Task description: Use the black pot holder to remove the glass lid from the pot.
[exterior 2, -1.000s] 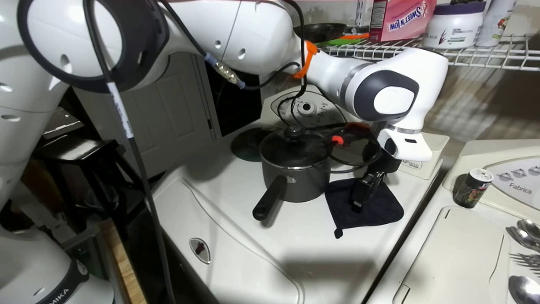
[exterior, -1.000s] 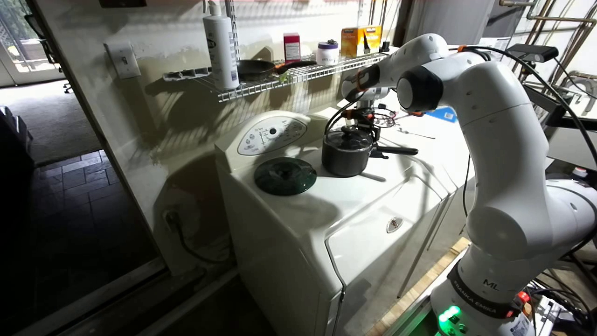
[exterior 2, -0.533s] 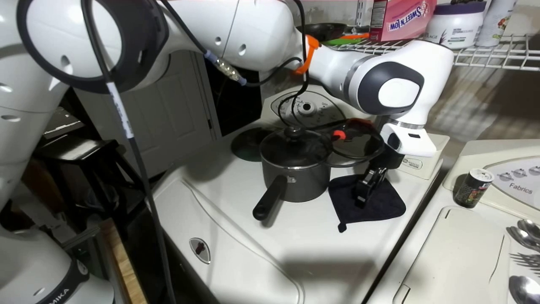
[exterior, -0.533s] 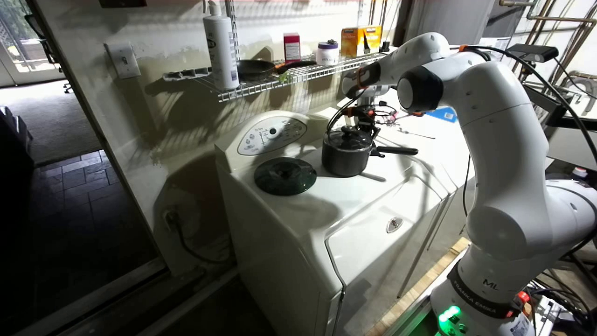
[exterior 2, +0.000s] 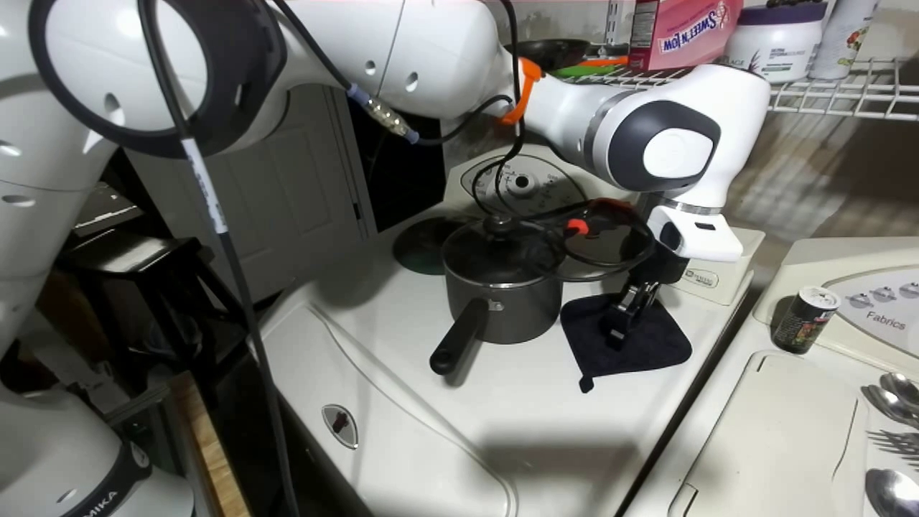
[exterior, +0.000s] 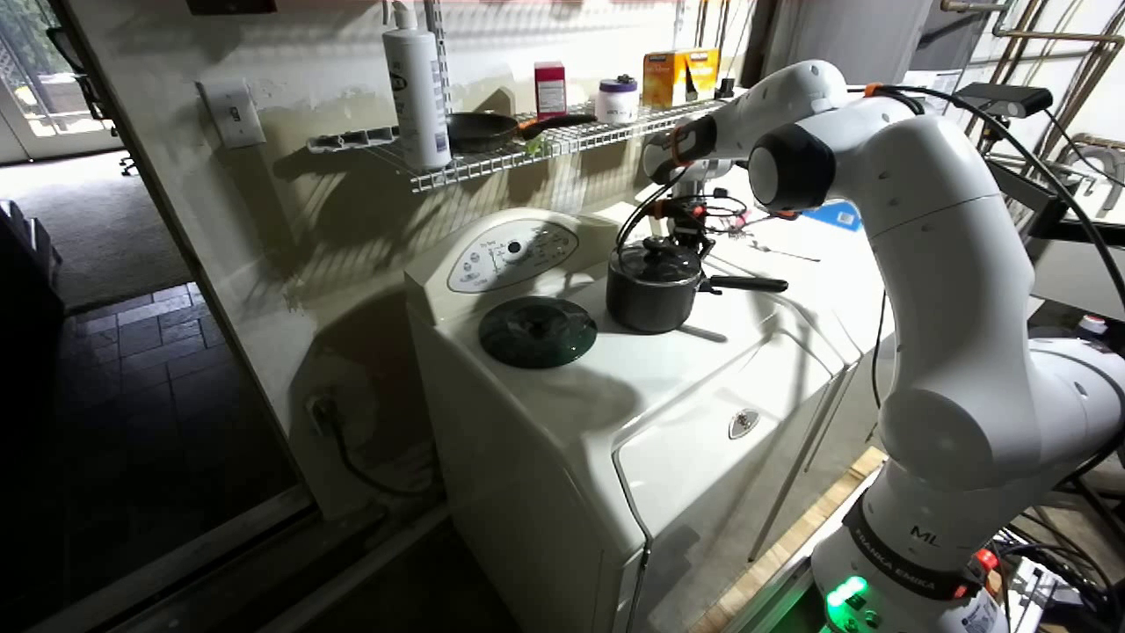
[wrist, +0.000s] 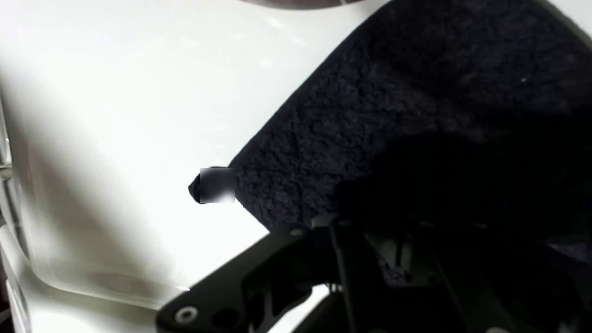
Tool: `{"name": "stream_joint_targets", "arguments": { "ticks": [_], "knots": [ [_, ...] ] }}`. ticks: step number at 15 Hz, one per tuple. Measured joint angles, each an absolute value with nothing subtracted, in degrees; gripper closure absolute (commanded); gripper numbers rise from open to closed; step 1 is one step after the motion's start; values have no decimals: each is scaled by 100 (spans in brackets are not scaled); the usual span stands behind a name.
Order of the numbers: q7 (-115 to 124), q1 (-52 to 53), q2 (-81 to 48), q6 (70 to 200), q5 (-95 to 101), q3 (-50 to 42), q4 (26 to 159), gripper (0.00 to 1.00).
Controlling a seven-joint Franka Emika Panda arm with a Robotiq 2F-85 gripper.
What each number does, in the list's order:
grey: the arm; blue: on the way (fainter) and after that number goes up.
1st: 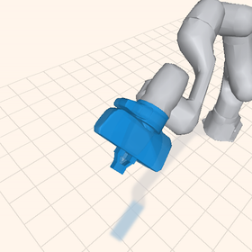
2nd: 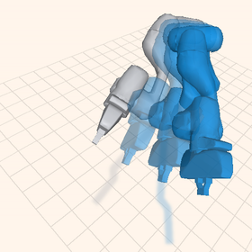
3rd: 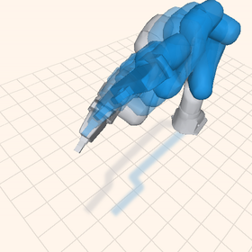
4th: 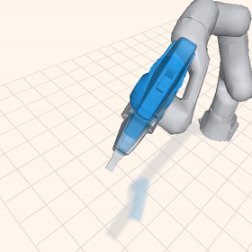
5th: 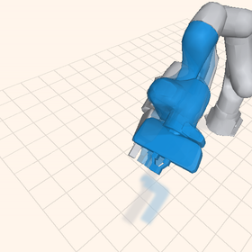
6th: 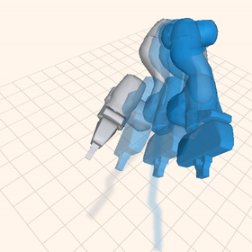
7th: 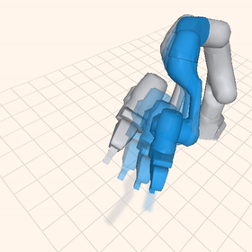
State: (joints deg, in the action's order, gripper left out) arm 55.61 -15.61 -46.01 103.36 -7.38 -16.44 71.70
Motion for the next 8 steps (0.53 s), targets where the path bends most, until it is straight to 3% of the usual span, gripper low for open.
{"name": "stream_joint_targets", "arguments": {
  "ticks": [8],
  "knots": [
    [5014, -1518, -4559, 10677, -736, -1618, 7176, 2]
  ]
}}
